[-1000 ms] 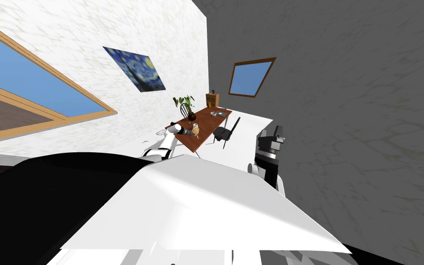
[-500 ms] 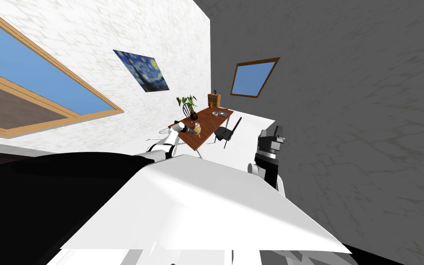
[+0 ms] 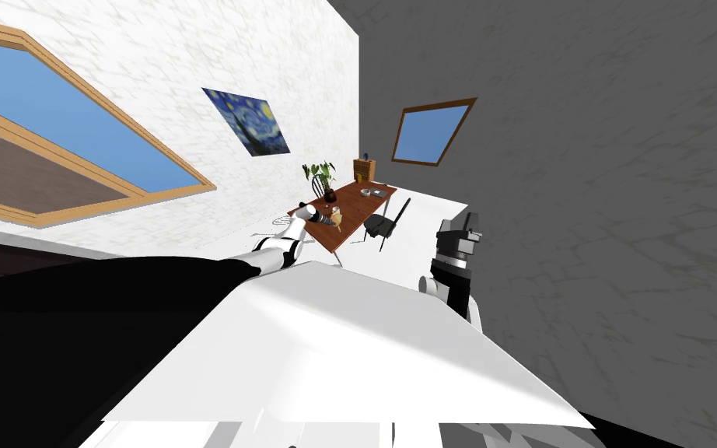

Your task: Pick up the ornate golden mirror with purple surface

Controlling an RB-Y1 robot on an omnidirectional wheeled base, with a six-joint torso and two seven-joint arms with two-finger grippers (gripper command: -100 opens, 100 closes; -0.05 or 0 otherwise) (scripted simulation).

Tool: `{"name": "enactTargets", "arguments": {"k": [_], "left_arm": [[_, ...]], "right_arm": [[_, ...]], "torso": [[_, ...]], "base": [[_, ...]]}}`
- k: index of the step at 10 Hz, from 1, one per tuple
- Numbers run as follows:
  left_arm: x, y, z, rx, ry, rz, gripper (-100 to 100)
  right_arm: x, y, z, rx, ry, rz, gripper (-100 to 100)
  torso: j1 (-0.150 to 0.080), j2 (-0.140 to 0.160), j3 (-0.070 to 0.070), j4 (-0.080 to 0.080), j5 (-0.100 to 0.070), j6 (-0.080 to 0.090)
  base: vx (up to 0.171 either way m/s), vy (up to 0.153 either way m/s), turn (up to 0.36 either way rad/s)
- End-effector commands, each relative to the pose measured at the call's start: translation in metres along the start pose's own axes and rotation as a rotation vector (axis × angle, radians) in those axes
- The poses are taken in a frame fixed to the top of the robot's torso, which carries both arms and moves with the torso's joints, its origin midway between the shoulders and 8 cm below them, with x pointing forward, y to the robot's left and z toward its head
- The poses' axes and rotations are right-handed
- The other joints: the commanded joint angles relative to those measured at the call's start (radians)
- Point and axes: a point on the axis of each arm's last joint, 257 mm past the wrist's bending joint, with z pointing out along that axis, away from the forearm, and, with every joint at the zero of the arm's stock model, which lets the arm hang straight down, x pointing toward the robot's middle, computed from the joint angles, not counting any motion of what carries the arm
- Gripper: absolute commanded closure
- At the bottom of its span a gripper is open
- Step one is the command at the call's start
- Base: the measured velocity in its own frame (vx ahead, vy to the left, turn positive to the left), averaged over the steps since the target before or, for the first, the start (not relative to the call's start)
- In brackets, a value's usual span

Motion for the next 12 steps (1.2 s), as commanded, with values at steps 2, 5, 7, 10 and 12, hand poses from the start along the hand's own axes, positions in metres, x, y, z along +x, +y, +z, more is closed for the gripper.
{"name": "enactTargets", "arguments": {"k": [2, 5, 7, 10, 12], "left_arm": [[0.008, 0.002, 0.006, -0.011, -0.004, -0.007, -100], [0.025, 0.009, 0.017, -0.013, -0.012, 0.03, -100], [0.036, 0.015, 0.025, -0.009, -0.024, 0.074, -100], [0.045, 0.02, 0.027, -0.027, -0.034, 0.053, -100], [0.057, 0.024, 0.032, -0.014, -0.04, 0.11, -100]], "right_arm": [[0.0, 0.0, 0.0, 0.0, 0.0, 0.0, 0], [0.0, 0.0, 0.0, 0.0, 0.0, 0.0, 0], [0.0, 0.0, 0.0, 0.0, 0.0, 0.0, 0], [0.0, 0.0, 0.0, 0.0, 0.0, 0.0, 0], [0.0, 0.0, 0.0, 0.0, 0.0, 0.0, 0]], "torso": [[0.0, -0.001, -0.001, 0.0, 0.0, 0.0], [0.001, -0.002, -0.002, -0.002, 0.001, 0.0], [0.001, -0.003, -0.002, -0.002, 0.001, 0.0], [0.001, -0.002, -0.002, -0.002, 0.001, 0.0], [0.001, -0.005, -0.003, -0.002, 0.001, 0.0]], "base": [[-0.02, 0.003, -0.018], [-0.035, 0.003, 0.076], [-0.039, 0.011, 0.077], [-0.034, 0.007, 0.004], [-0.021, 0.001, 0.086]]}}
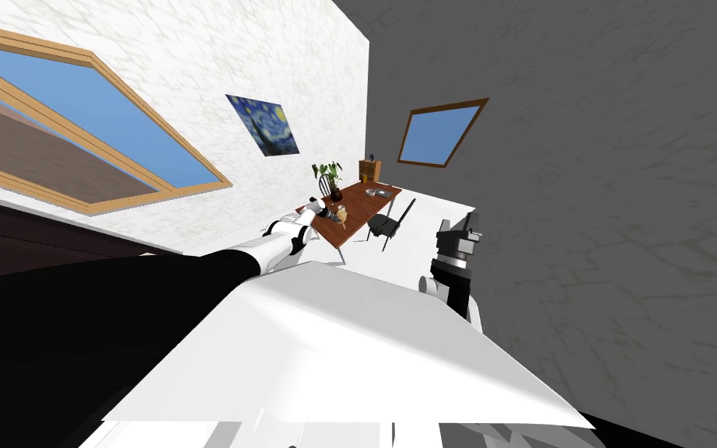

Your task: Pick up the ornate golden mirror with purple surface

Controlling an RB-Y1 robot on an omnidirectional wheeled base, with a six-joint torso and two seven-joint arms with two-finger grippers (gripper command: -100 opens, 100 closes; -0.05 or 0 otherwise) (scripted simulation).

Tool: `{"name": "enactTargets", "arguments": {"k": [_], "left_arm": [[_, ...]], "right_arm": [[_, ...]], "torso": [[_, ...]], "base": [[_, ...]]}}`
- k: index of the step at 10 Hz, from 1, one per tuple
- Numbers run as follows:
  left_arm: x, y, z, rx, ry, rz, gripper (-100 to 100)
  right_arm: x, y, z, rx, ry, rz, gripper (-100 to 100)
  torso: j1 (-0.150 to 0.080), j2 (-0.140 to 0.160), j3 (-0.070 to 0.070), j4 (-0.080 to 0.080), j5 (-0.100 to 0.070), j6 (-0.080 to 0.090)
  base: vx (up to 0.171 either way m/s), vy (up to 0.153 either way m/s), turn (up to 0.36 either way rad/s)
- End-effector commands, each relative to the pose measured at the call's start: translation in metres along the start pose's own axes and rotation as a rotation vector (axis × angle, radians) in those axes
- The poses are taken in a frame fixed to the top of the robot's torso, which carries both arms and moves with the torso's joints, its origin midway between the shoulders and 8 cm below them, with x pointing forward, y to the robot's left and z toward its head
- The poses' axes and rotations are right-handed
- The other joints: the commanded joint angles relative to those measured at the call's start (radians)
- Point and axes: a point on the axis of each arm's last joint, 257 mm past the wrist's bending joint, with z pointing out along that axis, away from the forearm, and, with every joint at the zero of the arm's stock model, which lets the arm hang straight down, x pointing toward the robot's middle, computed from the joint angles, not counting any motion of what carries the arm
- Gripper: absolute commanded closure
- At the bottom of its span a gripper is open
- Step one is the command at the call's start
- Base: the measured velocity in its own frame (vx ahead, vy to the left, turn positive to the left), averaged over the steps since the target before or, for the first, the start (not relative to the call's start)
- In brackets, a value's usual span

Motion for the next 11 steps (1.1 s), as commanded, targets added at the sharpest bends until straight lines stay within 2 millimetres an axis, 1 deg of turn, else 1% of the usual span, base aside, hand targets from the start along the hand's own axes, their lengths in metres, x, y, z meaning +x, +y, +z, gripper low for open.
{"name": "enactTargets", "arguments": {"k": [1, 2, 3, 4, 5, 6, 7, 11], "left_arm": [[0.017, 0.001, 0.0, 0.009, 0.01, 0.033, -100], [0.026, 0.002, -0.002, 0.004, 0.014, 0.032, -100], [0.02, 0.003, 0.0, -0.001, 0.003, 0.024, -100], [0.008, 0.006, 0.004, -0.01, -0.019, 0.007, -100], [0.007, 0.006, 0.005, -0.012, -0.022, 0.005, -100], [0.009, 0.006, 0.004, -0.01, -0.017, 0.008, -100], [0.009, 0.006, 0.005, -0.01, -0.018, 0.008, 100], [0.009, 0.007, 0.005, -0.012, -0.018, 0.005, 100]], "right_arm": [[0.0, 0.0, 0.0, 0.0, 0.0, 0.0, 0], [0.0, 0.0, 0.0, 0.0, 0.0, 0.0, 0], [0.0, 0.0, 0.0, 0.0, 0.0, 0.0, 0], [0.0, 0.0, 0.0, 0.0, 0.0, 0.0, 0], [0.0, 0.0, 0.0, 0.0, 0.0, 0.0, 0], [0.0, 0.0, 0.0, 0.0, 0.0, 0.0, 0], [0.0, 0.0, 0.0, 0.0, 0.0, 0.0, 0], [0.0, 0.0, 0.0, 0.0, 0.0, 0.0, 0]], "torso": [[0.0, 0.0, 0.0, 0.0, 0.0, 0.0], [0.0, 0.001, 0.001, 0.0, 0.0, 0.001], [0.0, 0.001, 0.0, 0.0, 0.0, 0.001], [0.0, -0.001, 0.0, 0.0, 0.0, 0.001], [0.0, -0.002, -0.001, 0.0, 0.0, 0.0], [0.0, -0.002, -0.001, -0.001, 0.0, 0.001], [0.0, -0.002, -0.001, 0.0, 0.0, 0.0], [0.0, -0.003, -0.002, -0.001, 0.0, 0.001]], "base": [[-0.06, 0.01, 0.066], [-0.034, 0.011, -0.029], [-0.009, 0.004, -0.014], [0.0, 0.0, 0.0], [0.005, -0.003, 0.006], [0.0, 0.0, 0.0], [0.0, 0.0, 0.0], [0.0, 0.0, 0.0]]}}
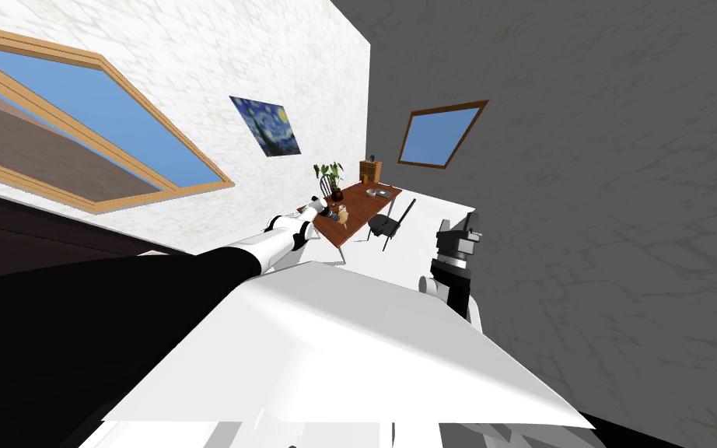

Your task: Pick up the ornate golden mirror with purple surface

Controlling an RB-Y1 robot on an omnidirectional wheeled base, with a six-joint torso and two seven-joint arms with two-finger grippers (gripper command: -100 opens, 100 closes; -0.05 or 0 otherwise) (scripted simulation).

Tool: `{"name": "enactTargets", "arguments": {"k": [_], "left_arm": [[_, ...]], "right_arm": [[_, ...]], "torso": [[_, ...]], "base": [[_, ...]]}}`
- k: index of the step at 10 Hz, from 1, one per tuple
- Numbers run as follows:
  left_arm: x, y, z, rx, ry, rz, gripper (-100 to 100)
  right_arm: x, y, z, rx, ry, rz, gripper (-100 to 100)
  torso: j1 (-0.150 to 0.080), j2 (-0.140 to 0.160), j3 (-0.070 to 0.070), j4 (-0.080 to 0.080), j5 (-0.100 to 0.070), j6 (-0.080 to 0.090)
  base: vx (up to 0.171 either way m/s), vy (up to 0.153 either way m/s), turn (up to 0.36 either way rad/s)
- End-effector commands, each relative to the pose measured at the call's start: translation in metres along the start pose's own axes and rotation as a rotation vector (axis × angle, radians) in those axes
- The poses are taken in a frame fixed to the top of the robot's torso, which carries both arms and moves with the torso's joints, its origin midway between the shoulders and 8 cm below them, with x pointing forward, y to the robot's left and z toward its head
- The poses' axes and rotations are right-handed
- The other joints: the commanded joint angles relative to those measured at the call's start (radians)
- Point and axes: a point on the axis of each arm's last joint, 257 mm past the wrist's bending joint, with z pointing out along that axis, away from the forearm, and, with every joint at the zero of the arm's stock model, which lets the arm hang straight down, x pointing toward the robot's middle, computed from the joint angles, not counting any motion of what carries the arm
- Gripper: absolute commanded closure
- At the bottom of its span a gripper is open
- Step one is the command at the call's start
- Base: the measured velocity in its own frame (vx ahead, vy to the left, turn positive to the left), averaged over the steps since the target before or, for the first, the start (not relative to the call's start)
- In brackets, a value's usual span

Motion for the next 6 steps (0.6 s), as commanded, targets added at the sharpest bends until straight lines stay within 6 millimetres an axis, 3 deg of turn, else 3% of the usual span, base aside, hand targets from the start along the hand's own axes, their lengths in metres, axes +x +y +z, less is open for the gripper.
{"name": "enactTargets", "arguments": {"k": [1, 2, 4, 5, 6], "left_arm": [[0.0, 0.0, 0.0, 0.0, 0.0, 0.0, 0], [-0.016, -0.003, -0.003, -0.018, 0.0, -0.062, 100], [-0.031, -0.007, -0.001, -0.006, -0.004, -0.055, 100], [-0.021, -0.009, -0.005, 0.002, 0.013, -0.041, 100], [-0.039, -0.01, -0.007, -0.019, 0.007, -0.108, 100]], "right_arm": [[0.0, 0.0, 0.0, 0.0, 0.0, 0.0, 0], [0.0, 0.0, 0.0, 0.0, 0.0, 0.0, 0], [0.0, 0.0, 0.0, 0.0, 0.0, 0.0, 0], [0.0, 0.0, 0.0, 0.0, 0.0, 0.0, 0], [0.0, 0.0, 0.0, 0.0, 0.0, 0.0, 0]], "torso": [[0.0, 0.0, 0.0, 0.0, 0.0, 0.0], [0.0, 0.0, 0.0, 0.0, 0.0, 0.0], [0.001, -0.006, -0.004, -0.004, 0.002, 0.0], [0.003, -0.007, -0.006, -0.005, 0.003, -0.001], [0.004, -0.006, -0.006, -0.005, 0.003, -0.001]], "base": [[0.0, 0.0, 0.0], [0.051, -0.011, -0.146], [0.052, -0.004, -0.04], [0.004, -0.009, 0.018], [0.048, -0.014, -0.132]]}}
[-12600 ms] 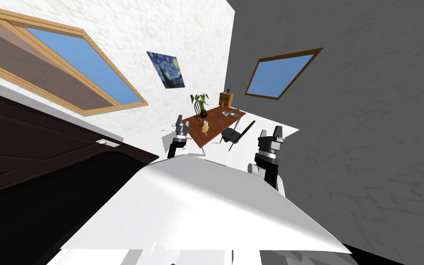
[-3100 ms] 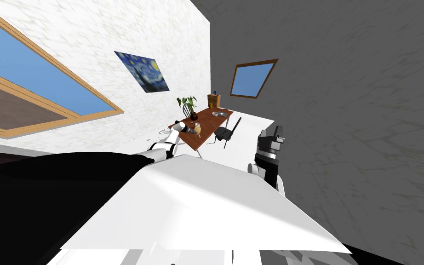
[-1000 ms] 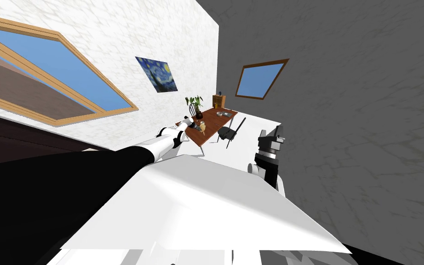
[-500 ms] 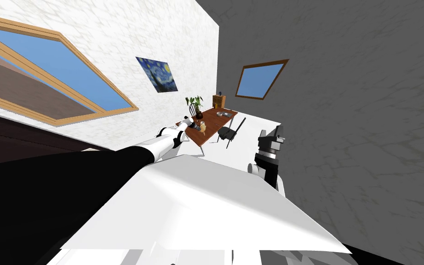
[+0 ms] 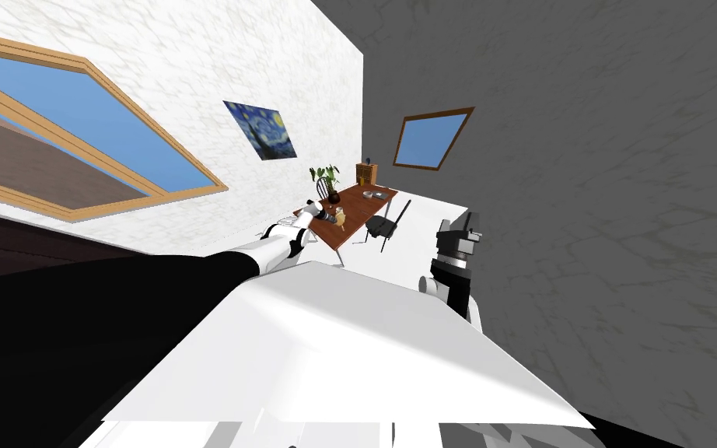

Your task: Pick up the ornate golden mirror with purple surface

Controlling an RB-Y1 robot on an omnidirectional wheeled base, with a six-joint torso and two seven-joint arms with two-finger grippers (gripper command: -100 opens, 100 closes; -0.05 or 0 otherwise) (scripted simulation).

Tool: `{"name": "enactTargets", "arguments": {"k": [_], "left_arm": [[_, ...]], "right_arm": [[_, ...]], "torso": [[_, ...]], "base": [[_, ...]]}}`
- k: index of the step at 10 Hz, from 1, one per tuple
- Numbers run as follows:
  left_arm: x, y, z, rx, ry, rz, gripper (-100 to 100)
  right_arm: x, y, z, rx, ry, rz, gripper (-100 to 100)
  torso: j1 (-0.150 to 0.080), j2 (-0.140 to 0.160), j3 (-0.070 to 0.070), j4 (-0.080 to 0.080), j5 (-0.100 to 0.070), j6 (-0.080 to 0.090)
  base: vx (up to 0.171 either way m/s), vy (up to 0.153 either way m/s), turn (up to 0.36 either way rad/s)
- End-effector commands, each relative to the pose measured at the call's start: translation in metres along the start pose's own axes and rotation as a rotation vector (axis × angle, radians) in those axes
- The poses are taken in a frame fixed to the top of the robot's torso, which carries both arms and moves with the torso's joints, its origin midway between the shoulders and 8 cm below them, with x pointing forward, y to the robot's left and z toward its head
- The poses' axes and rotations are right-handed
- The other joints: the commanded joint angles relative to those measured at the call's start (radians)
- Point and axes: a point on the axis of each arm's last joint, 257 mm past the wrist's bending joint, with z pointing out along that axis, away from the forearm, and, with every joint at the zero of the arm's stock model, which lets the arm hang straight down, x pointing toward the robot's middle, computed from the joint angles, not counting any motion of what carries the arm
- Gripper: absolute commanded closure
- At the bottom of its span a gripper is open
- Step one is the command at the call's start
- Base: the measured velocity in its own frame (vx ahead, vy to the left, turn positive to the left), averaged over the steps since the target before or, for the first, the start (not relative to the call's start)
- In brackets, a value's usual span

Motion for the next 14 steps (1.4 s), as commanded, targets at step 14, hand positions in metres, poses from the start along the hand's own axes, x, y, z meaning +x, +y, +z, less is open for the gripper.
{"name": "enactTargets", "arguments": {"k": [14], "left_arm": [[-0.08, -0.024, -0.04, 0.028, 0.018, -0.112, 100]], "right_arm": [[0.0, 0.0, 0.0, 0.0, 0.0, 0.0, 0]], "torso": [[0.007, -0.006, -0.005, -0.004, 0.001, -0.003]], "base": [[0.035, -0.003, -0.048]]}}
